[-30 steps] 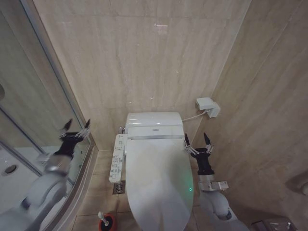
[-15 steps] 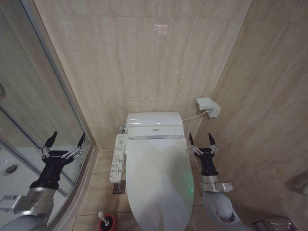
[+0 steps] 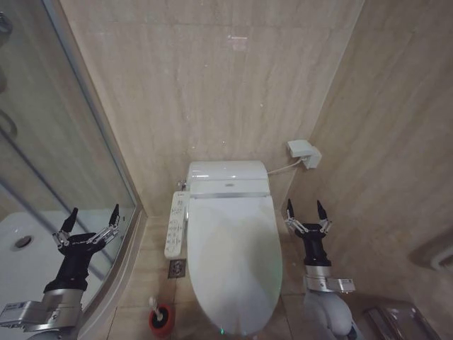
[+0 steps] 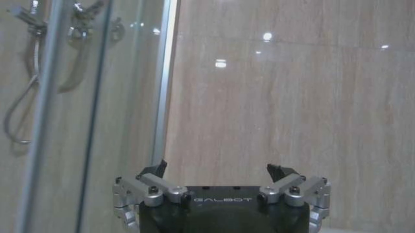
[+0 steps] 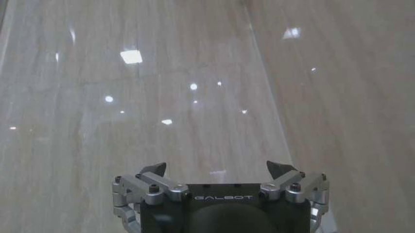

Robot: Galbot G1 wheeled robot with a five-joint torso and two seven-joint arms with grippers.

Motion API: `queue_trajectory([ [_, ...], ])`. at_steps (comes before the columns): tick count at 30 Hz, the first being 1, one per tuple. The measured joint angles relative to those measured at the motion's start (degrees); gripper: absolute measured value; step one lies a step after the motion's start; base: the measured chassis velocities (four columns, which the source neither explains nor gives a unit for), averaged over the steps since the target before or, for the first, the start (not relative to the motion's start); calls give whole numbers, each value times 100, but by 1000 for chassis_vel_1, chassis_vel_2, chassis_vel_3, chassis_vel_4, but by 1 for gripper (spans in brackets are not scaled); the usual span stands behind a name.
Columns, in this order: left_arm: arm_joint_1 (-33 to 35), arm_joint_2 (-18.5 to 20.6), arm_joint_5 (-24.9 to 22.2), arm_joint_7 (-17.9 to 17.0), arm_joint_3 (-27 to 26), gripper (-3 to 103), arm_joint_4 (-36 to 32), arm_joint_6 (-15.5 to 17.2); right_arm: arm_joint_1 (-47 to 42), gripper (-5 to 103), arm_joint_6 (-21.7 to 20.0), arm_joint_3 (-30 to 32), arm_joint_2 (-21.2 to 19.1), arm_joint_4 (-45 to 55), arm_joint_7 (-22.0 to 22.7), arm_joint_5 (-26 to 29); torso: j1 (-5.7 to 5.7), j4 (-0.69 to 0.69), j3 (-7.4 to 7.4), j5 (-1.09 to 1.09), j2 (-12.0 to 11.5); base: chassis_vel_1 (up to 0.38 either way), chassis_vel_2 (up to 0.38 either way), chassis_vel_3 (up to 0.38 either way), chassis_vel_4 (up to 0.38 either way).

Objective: Open the toilet lid, clean the toilet bowl with a toilet brush, close the toilet lid, and flush.

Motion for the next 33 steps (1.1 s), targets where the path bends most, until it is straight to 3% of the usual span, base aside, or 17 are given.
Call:
queue_trajectory([
  [15, 72, -123, 101, 20, -32, 100, -93, -69, -218, 100, 40, 25, 119, 186, 3, -25, -1, 0, 0, -3, 0, 264, -273, -266, 262],
  [18, 84, -104, 94, 21, -49, 100, -124, -78, -255, 100, 43, 40, 136, 229, 2, -33, -2, -2, 0, 9, 0, 393, -350, -354, 346],
  [20, 84, -88, 85, 21, -55, 100, -126, -89, -289, 100, 65, 39, 165, 289, -7, -30, -3, -2, -1, -9, 1, 354, -384, -358, 357],
  [23, 77, -72, 79, 22, -55, 100, -127, -100, -310, 100, 65, 28, 187, 316, -11, -30, -5, 0, -1, 8, 2, 341, -349, -352, 361],
  [26, 65, -53, 74, 23, -55, 100, -114, -114, -316, 100, 70, 25, 211, 320, -15, -51, -8, -2, -4, -6, 4, 263, -280, -254, 255],
  [33, 27, -18, 58, 23, -48, 100, -51, -133, -300, 100, 78, 12, 269, 272, -20, -110, 0, -1, 1, 1, 0, 60, -40, -68, 60],
])
